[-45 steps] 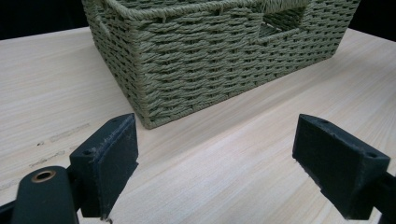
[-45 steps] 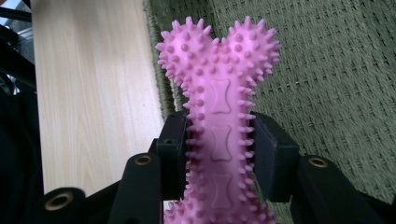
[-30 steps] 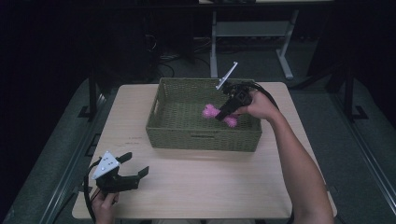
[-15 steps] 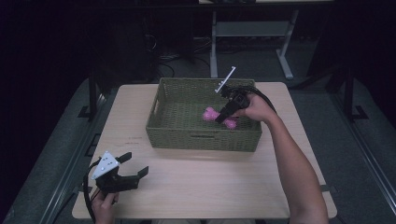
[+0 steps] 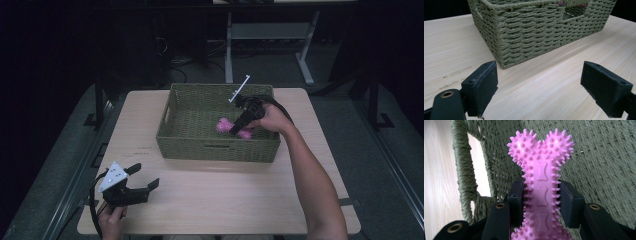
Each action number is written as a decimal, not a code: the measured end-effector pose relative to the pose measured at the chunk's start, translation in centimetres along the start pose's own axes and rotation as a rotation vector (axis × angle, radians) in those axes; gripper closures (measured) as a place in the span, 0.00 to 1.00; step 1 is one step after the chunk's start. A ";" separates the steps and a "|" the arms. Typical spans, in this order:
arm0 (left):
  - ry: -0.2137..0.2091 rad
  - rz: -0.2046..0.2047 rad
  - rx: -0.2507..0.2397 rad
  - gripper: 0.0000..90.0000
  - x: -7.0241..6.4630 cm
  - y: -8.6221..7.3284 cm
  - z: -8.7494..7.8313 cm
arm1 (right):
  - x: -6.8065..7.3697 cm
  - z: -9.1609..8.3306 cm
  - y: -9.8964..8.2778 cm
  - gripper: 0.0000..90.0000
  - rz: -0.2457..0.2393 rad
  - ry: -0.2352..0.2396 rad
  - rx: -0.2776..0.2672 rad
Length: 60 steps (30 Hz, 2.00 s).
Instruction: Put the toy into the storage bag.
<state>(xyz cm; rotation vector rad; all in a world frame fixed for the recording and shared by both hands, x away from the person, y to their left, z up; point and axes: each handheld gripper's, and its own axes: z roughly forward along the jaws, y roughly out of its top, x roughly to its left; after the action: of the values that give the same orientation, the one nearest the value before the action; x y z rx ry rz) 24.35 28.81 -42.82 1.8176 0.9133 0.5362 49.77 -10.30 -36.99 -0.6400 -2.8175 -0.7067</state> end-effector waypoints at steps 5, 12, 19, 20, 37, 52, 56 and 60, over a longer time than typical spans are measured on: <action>0.002 -0.004 -0.005 0.15 0.1 0.0 -0.1 | -0.2 0.9 0.1 0.64 0.003 -0.001 0.022; -0.002 0.001 0.000 0.15 -0.1 0.0 0.0 | -0.3 1.6 -0.2 0.64 0.014 0.007 0.034; -0.001 0.002 0.001 0.15 -0.1 0.0 0.0 | -0.4 1.5 -0.5 0.59 0.032 0.024 0.017; -0.001 0.003 0.002 0.15 -0.1 0.0 0.0 | -0.3 1.4 -0.5 0.60 0.033 0.025 0.017; 0.003 -0.006 0.003 0.15 0.0 0.0 0.2 | -0.1 1.0 -0.7 0.55 0.038 0.001 0.018; -0.001 0.006 0.004 0.15 -0.2 0.1 0.1 | 0.0 0.5 -0.8 0.46 0.044 -0.027 -0.001; -0.002 0.006 0.004 0.15 -0.3 0.1 0.1 | 0.3 0.2 -0.7 0.44 0.041 -0.038 -0.008; -0.003 0.005 -0.002 0.15 -0.2 0.1 -0.1 | 0.4 -0.2 -0.8 0.43 0.047 -0.047 -0.013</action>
<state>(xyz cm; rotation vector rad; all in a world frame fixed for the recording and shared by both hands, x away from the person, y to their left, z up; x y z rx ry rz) 24.18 28.64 -42.74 1.8186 0.9063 0.5377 49.11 -10.85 -37.06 -0.7316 -2.8320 -0.7120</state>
